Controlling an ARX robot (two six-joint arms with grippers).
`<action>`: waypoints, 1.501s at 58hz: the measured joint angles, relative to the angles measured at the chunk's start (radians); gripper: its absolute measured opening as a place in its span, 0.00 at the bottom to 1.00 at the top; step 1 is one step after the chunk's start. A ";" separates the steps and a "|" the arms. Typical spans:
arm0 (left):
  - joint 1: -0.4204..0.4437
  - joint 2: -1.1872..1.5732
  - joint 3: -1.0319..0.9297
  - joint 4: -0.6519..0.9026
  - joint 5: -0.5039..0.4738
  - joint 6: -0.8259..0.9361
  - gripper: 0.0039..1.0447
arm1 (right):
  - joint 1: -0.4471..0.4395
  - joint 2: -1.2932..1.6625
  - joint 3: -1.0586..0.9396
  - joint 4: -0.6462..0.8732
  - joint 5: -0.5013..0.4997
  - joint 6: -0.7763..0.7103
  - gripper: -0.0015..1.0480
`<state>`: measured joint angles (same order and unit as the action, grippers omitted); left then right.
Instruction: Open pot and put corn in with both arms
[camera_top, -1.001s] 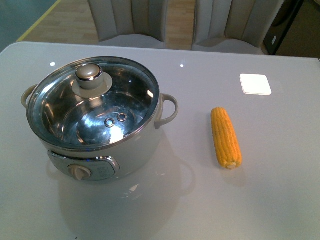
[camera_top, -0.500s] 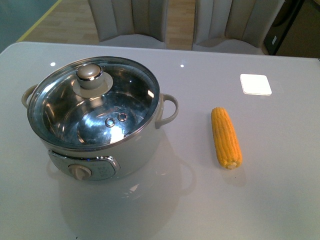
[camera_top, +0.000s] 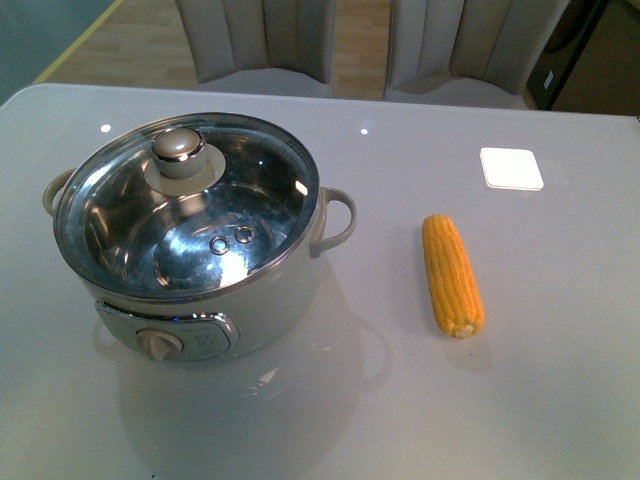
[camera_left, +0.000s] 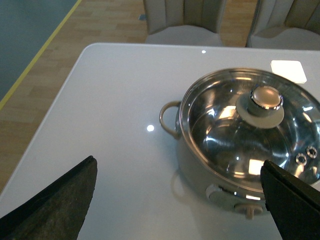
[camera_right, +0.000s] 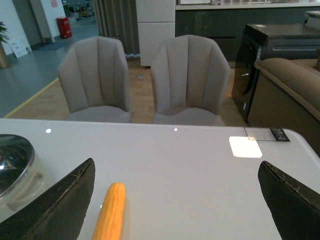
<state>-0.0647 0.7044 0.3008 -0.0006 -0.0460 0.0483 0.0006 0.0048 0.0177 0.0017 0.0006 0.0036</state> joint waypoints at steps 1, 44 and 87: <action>-0.003 0.017 0.003 0.018 -0.002 0.004 0.93 | 0.000 0.000 0.000 0.000 0.000 0.000 0.91; -0.233 1.173 0.417 0.862 -0.007 0.007 0.93 | 0.000 0.000 0.000 0.000 0.000 0.000 0.91; -0.269 1.400 0.467 0.963 -0.080 -0.076 0.93 | 0.000 0.000 0.000 0.000 0.000 0.000 0.91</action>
<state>-0.3336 2.1040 0.7681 0.9623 -0.1257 -0.0280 0.0006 0.0048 0.0177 0.0017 0.0002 0.0036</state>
